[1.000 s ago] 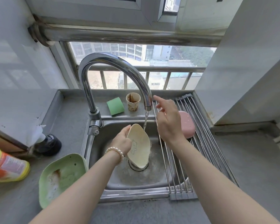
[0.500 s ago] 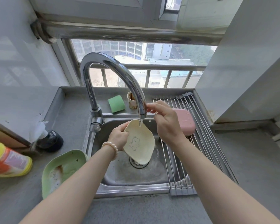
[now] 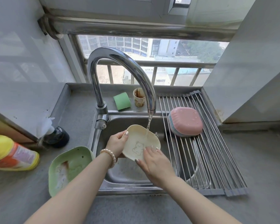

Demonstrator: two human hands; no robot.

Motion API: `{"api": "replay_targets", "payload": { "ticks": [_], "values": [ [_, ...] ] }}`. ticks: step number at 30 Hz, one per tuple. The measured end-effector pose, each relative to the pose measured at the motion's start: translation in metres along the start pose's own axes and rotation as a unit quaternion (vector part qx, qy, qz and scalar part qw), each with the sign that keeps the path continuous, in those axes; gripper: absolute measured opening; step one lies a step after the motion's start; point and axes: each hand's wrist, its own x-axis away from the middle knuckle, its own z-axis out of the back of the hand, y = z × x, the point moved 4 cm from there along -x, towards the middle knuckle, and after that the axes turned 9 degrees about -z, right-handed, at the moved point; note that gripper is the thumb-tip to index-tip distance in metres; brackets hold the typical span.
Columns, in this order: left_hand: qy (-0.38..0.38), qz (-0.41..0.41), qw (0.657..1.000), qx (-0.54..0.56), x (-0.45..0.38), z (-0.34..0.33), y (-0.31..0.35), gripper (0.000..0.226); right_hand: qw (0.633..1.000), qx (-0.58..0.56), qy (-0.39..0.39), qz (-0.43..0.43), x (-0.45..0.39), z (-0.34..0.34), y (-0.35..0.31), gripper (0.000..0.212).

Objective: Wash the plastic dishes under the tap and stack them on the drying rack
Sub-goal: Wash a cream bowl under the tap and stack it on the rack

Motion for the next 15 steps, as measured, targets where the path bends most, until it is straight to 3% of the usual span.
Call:
{"api": "replay_targets", "payload": {
  "ticks": [3,7,11,15],
  "values": [
    [-0.028,0.068,0.995,0.068,0.010,-0.009,-0.008,0.020,0.993,0.024,-0.068,-0.097,-0.028,0.009,0.008,0.100],
    [-0.035,0.107,0.977,0.181,0.015,-0.018,-0.017,0.030,0.985,0.046,-0.109,-0.130,-0.049,0.014,-0.010,0.090],
    [-0.123,0.120,0.926,0.335,0.016,-0.038,-0.024,0.048,0.995,-0.007,-0.083,-0.053,-0.057,0.015,-0.035,0.079],
    [-0.077,0.147,0.864,0.475,0.019,-0.048,-0.024,0.058,0.993,-0.055,-0.102,-0.019,-0.055,0.013,-0.046,0.080]
  ]
}}
